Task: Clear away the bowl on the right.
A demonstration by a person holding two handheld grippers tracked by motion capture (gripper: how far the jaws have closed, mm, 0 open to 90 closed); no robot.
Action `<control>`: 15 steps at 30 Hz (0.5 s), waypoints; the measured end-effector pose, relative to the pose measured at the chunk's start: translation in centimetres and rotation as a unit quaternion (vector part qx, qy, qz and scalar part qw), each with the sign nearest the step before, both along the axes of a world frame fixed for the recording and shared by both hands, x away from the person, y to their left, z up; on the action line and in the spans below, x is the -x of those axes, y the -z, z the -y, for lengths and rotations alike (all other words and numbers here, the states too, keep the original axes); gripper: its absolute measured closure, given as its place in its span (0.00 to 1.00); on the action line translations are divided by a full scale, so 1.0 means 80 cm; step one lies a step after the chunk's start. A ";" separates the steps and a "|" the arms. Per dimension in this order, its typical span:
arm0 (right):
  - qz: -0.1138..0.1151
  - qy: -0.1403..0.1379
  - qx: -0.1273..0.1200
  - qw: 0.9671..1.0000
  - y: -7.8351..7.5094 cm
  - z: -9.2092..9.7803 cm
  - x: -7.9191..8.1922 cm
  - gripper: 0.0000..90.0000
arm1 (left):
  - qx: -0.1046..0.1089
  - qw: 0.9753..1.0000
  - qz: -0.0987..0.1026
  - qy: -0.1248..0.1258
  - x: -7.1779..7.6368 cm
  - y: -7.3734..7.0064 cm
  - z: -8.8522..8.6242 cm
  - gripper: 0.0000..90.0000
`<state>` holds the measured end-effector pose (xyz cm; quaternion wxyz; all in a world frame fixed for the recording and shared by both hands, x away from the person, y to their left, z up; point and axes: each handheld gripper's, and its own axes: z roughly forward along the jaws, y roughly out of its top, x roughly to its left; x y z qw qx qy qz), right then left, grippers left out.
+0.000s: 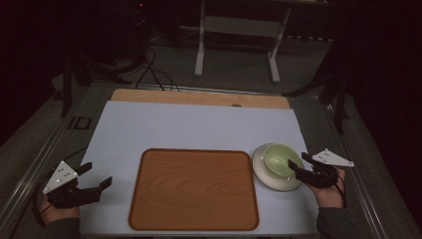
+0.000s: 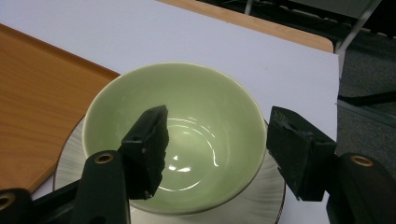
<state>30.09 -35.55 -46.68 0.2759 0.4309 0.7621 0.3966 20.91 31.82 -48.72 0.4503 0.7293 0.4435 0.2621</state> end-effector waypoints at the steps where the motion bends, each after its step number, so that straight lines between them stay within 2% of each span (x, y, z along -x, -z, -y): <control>1: 0.000 -0.001 0.000 1.000 0.000 0.000 -0.001 0.42 | 0.000 1.000 0.000 -0.001 0.000 0.000 0.000 0.17; 7: 0.000 -0.008 -0.008 1.000 -0.001 0.000 -0.006 0.41 | 0.001 1.000 0.004 -0.007 0.002 0.000 -0.002 0.17; 15: 0.004 -0.024 0.006 1.000 -0.008 -0.001 -0.022 0.41 | 0.012 1.000 0.006 -0.025 0.004 0.002 -0.007 0.17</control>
